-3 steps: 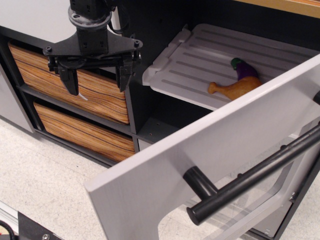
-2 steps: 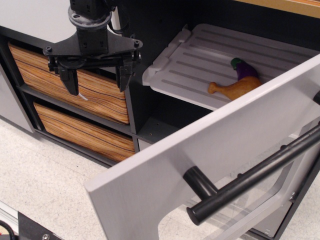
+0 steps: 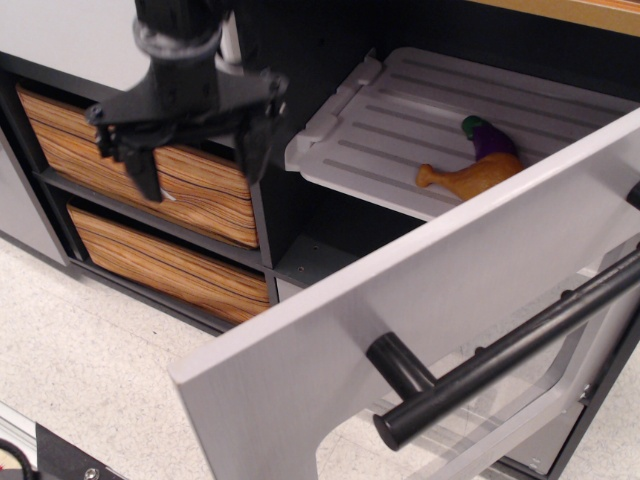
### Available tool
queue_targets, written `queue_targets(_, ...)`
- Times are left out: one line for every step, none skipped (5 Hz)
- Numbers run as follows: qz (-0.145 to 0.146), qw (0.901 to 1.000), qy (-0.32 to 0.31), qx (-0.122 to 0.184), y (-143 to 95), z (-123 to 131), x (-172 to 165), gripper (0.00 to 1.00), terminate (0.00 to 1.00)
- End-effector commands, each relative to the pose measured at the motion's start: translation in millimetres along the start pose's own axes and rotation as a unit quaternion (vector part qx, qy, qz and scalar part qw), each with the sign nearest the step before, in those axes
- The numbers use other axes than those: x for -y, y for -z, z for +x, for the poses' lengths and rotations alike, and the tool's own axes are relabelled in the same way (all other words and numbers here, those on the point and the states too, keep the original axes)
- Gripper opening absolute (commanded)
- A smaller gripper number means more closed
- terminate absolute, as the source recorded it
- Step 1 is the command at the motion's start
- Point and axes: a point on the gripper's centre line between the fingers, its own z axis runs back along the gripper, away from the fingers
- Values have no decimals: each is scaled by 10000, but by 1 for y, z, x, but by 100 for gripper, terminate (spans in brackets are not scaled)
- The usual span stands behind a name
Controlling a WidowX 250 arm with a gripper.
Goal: Close oven
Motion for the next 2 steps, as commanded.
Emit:
queue_targets(-313, 9944, -821, -584, -65, -31, 41, 100, 0)
queue_targets(-492, 9908, -827, -951, -87, -57, 56, 100, 0)
